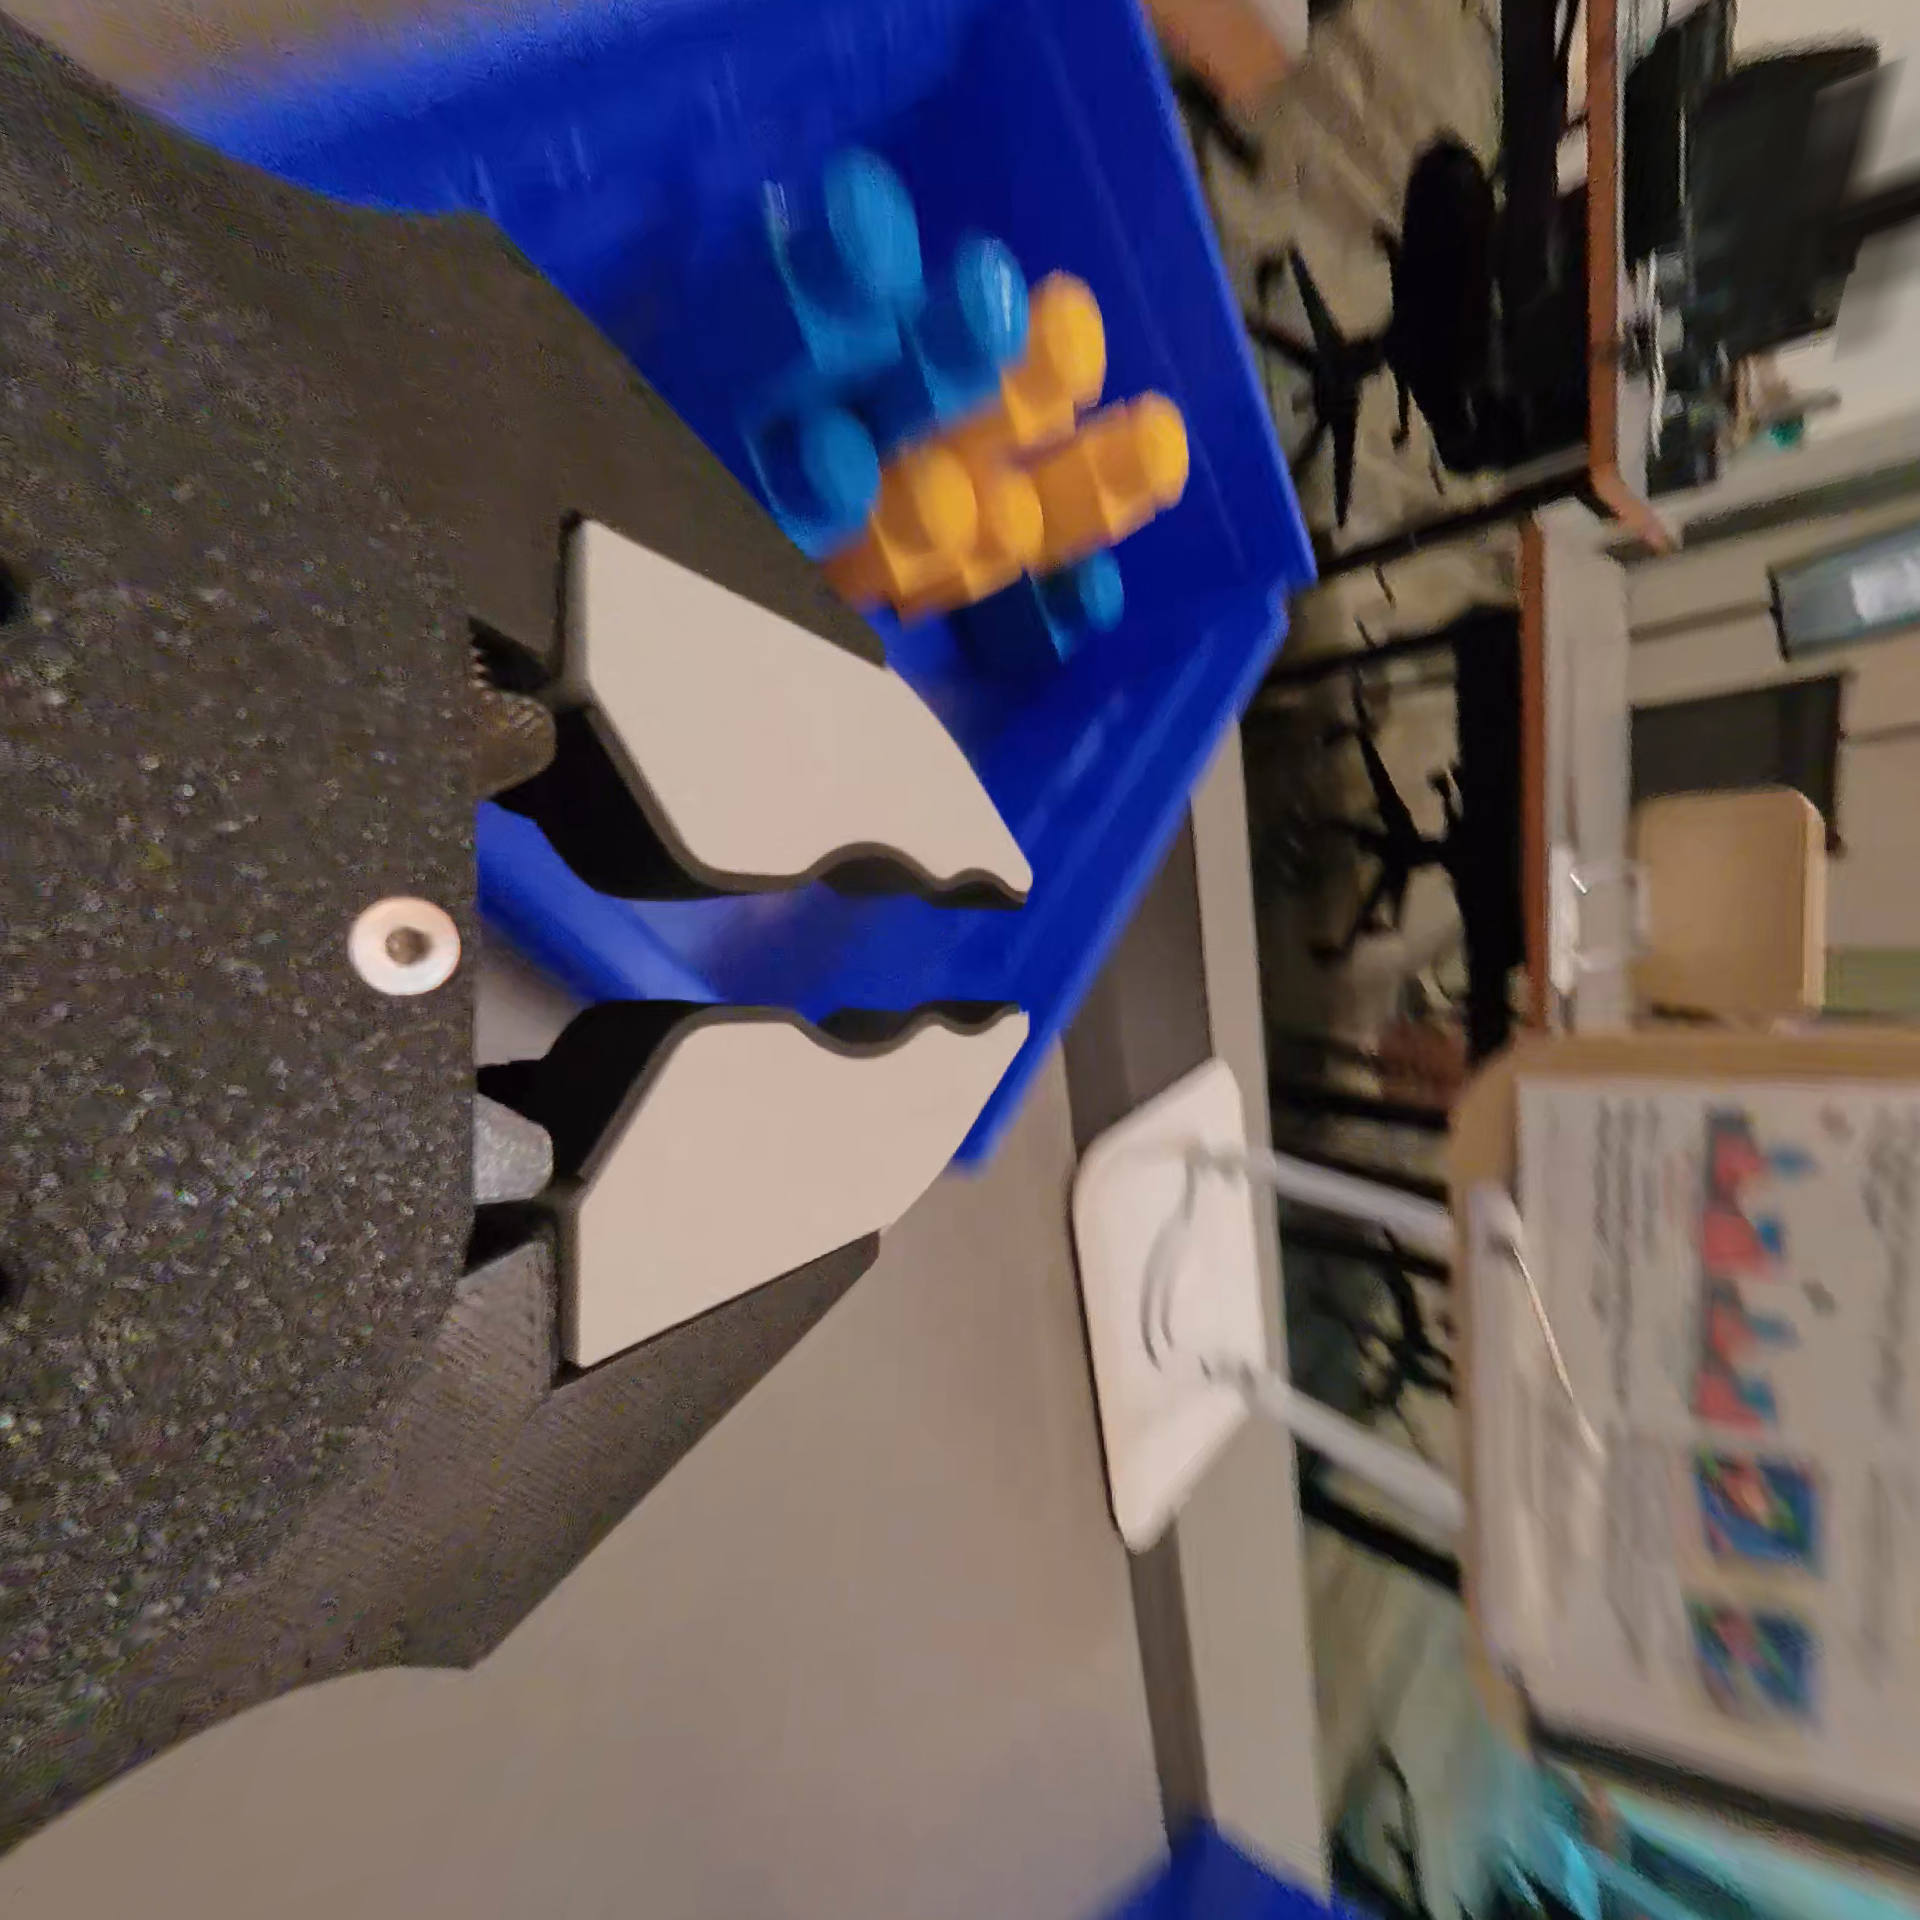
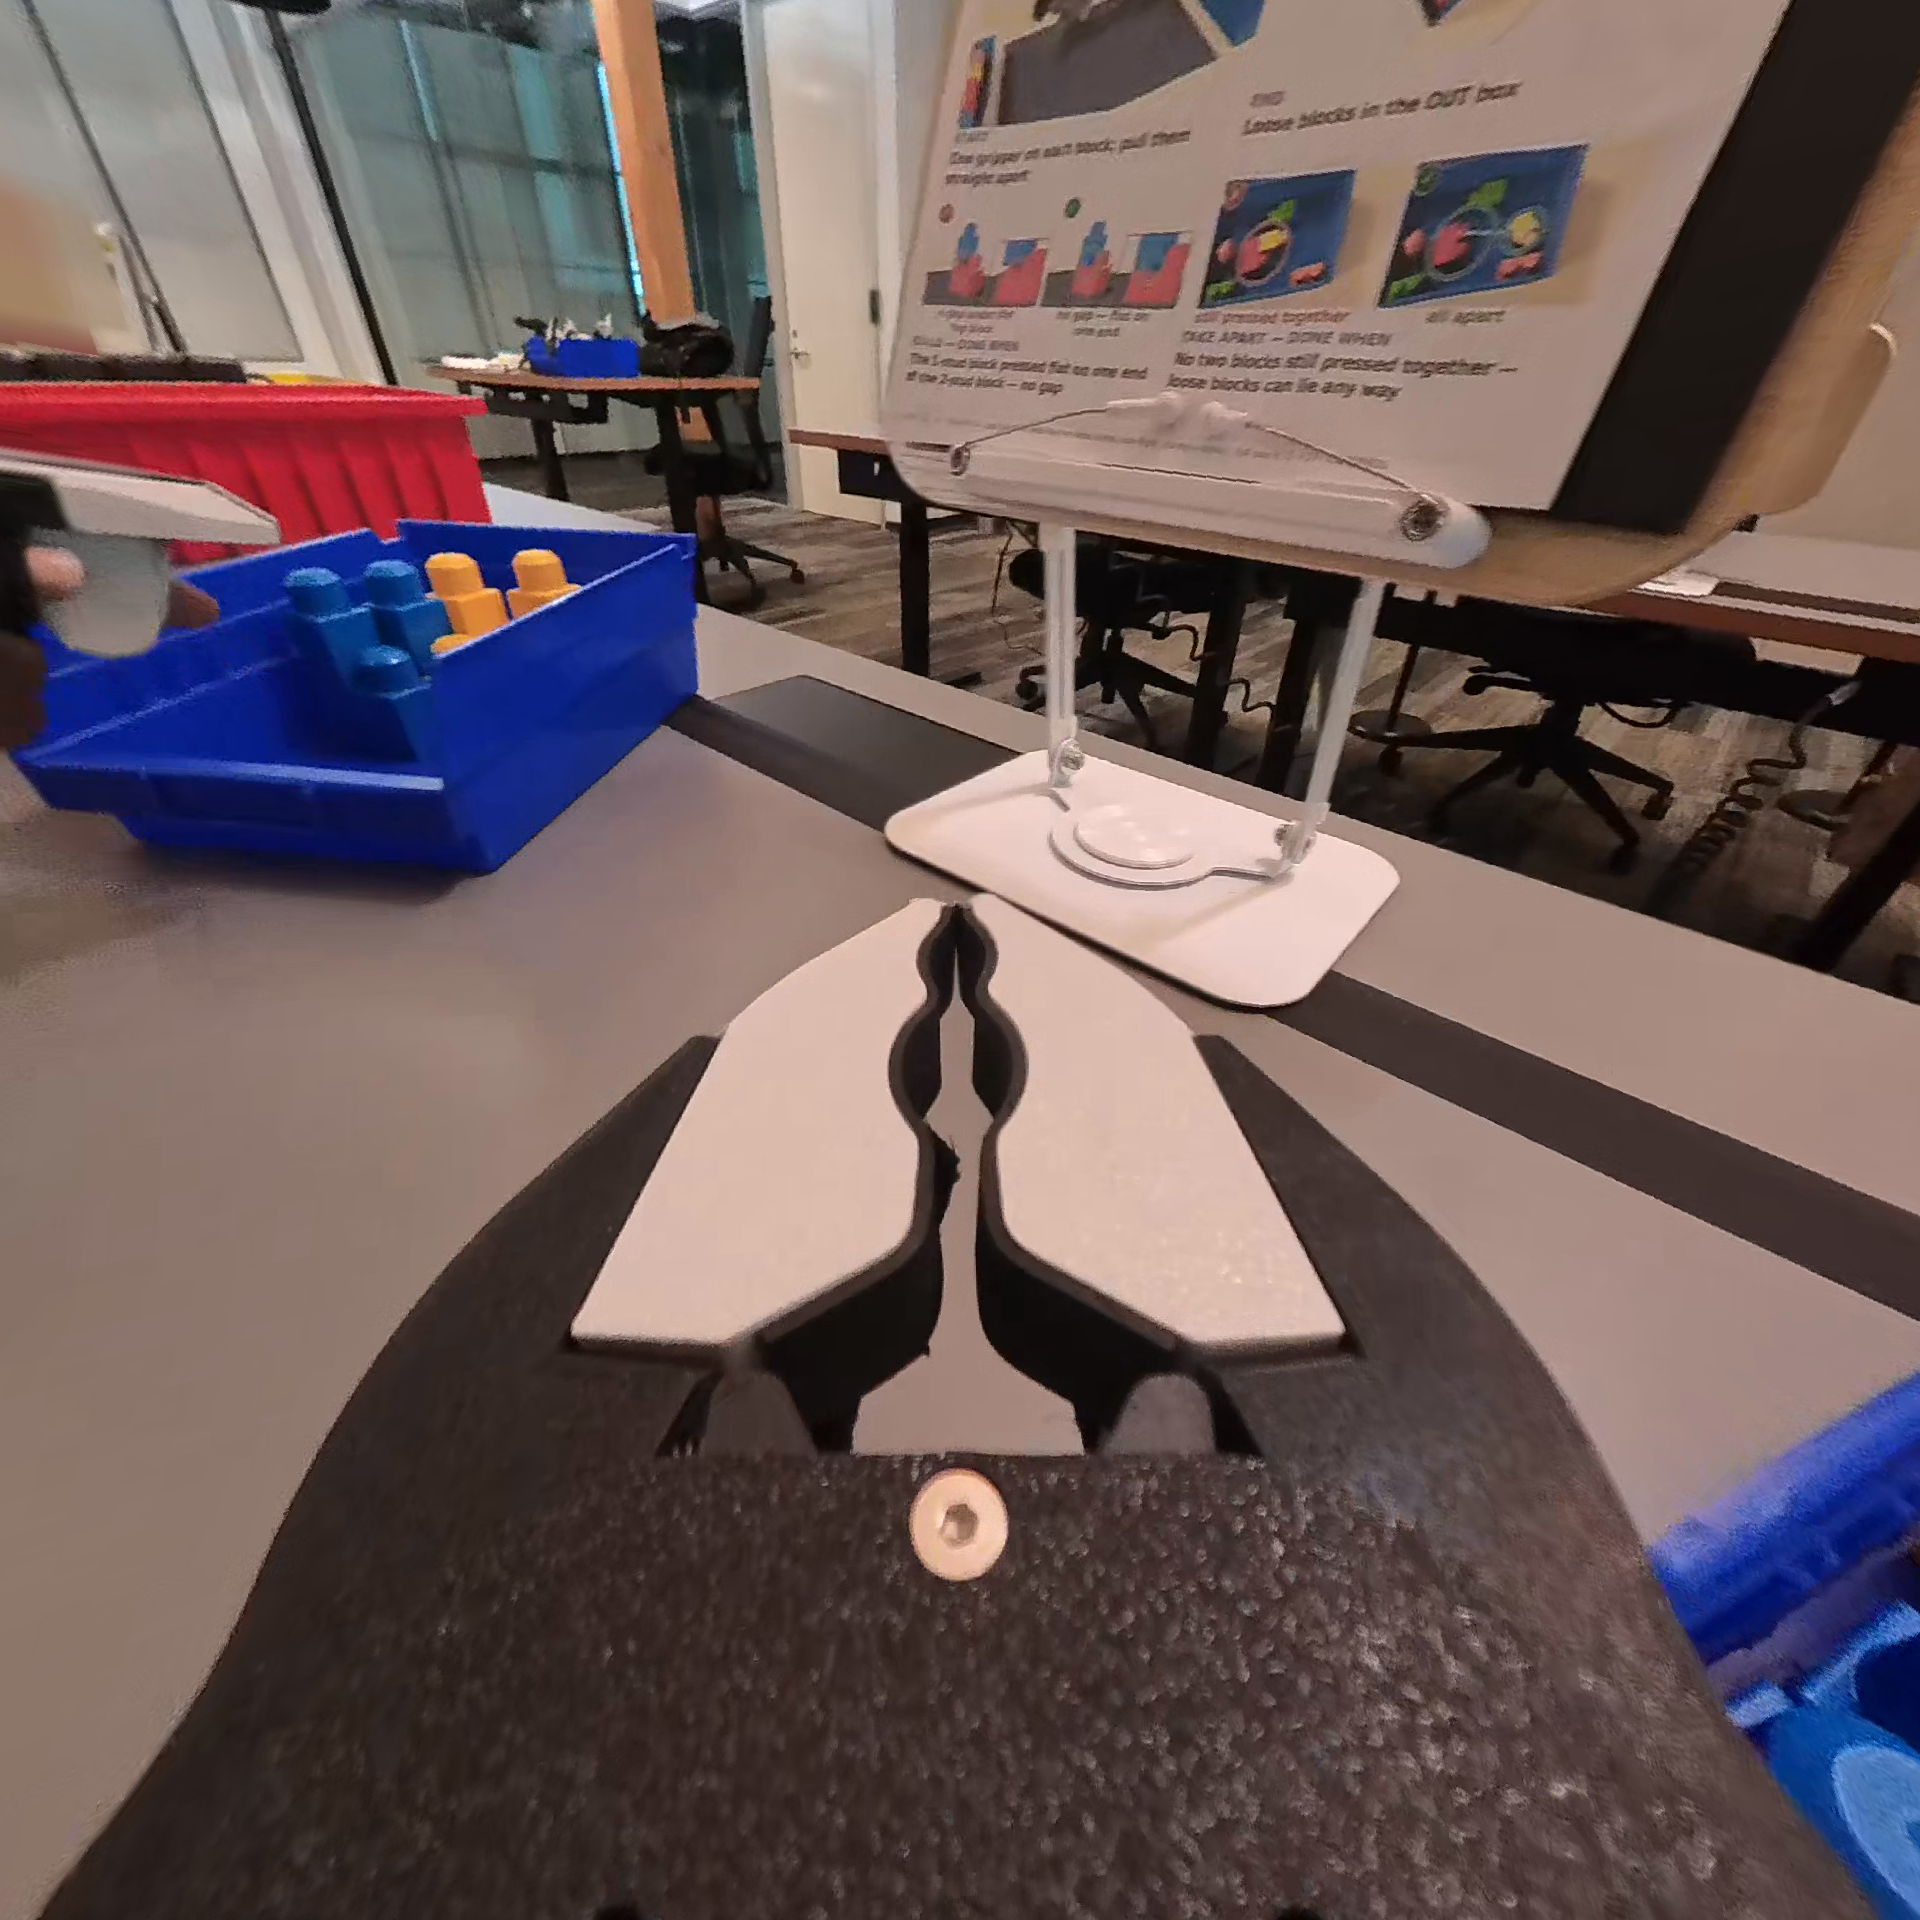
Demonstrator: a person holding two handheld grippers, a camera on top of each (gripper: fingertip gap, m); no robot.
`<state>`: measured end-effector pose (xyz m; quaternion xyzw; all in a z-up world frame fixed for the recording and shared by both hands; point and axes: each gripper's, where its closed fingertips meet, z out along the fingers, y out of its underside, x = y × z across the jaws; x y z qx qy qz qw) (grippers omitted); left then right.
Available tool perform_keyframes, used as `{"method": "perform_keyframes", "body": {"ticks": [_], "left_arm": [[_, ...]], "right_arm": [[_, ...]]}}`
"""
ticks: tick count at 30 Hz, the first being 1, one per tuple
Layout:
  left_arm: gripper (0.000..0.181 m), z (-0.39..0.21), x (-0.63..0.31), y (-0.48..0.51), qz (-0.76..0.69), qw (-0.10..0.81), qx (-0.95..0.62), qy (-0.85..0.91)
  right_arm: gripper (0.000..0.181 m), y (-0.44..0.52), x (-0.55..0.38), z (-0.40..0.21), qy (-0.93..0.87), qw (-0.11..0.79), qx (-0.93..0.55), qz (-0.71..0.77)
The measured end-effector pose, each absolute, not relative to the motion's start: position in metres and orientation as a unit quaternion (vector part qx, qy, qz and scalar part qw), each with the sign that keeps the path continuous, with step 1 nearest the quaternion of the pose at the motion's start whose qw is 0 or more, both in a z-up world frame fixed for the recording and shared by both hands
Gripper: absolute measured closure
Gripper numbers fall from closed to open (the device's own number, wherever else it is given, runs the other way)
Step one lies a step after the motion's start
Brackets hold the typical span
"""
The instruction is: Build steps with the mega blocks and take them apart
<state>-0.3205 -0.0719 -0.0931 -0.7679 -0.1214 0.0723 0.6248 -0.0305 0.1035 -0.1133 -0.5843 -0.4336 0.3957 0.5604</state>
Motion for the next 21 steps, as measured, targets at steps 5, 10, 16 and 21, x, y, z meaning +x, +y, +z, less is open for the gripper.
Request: {"method": "perform_keyframes", "body": {"ticks": [5, 10, 16, 21], "left_arm": [[0.151, -0.084, -0.401, -0.110, 0.182, 0.507, -0.833, -0.125], [0.143, -0.099, -0.455, -0.120, 0.160, 0.385, -0.898, -0.143], [0.138, -0.132, -0.473, -0.116, 0.135, 0.289, -0.935, -0.154], [0.144, -0.153, -0.480, -0.119, 0.152, 0.209, -0.956, -0.140]], "right_arm": [[0.181, 0.088, -0.037, -0.113, -0.466, 0.557, -0.561, 0.397], [0.181, 0.079, -0.040, -0.116, -0.489, 0.550, -0.550, 0.396], [0.181, 0.074, -0.042, -0.121, -0.507, 0.543, -0.542, 0.392], [0.181, 0.071, -0.044, -0.122, -0.514, 0.546, -0.535, 0.389]]}}
